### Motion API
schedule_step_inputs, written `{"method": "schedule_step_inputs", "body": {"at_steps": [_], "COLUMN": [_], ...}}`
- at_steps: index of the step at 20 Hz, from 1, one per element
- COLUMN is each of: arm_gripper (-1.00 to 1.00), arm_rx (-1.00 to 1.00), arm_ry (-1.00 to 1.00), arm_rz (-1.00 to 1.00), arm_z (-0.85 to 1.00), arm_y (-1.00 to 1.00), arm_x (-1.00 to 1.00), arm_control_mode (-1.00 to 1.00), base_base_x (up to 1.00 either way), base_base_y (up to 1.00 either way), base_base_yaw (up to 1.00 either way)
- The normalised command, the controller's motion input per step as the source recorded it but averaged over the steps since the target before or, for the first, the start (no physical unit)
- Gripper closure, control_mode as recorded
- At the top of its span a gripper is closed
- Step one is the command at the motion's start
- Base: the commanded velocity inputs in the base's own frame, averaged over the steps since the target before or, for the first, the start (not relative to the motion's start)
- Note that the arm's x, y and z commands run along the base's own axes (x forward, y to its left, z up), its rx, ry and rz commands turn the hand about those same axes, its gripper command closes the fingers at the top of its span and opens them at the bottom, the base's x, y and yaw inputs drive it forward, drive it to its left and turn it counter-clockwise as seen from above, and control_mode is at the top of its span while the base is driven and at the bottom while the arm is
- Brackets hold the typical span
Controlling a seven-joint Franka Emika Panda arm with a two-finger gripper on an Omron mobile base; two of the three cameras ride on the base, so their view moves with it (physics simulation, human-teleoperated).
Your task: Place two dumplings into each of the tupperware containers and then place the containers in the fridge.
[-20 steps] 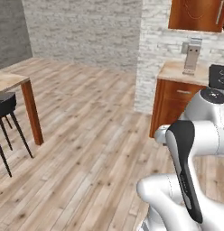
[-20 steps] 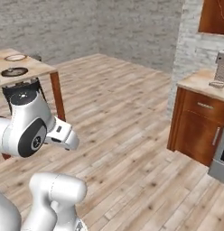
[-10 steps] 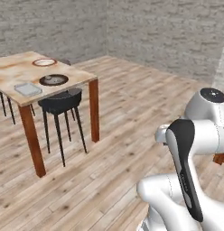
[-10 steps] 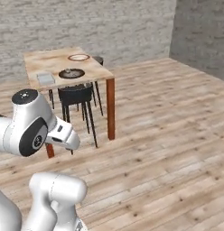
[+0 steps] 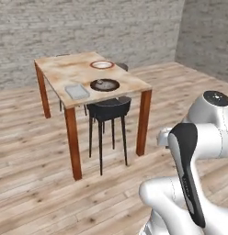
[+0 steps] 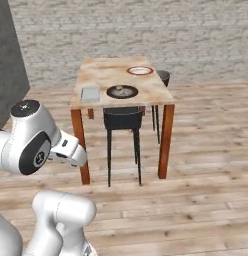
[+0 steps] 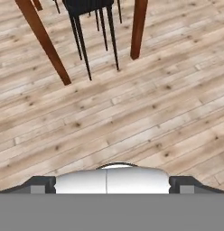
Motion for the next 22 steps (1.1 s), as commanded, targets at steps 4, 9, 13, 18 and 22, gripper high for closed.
{"method": "schedule_step_inputs", "body": {"at_steps": [4, 9, 13, 18, 22], "arm_gripper": [-1.00, -1.00, -1.00, -1.00, -1.00], "arm_rx": [0.00, 0.00, 0.00, 0.00, 0.00], "arm_ry": [0.00, 0.00, 0.00, 0.00, 0.00], "arm_rz": [0.00, 0.00, 0.00, 0.00, 0.00], "arm_z": [0.00, 0.00, 0.00, 0.00, 0.00], "arm_y": [0.00, 0.00, 0.00, 0.00, 0.00], "arm_x": [0.00, 0.00, 0.00, 0.00, 0.00], "arm_control_mode": [1.00, 1.00, 1.00, 1.00, 1.00], "base_base_x": [0.99, 1.00, 0.84, 0.74, 0.81], "base_base_y": [-0.64, -0.27, -0.31, -0.19, -0.17], "base_base_yaw": [0.40, 0.43, 0.21, 0.09, 0.10]}}
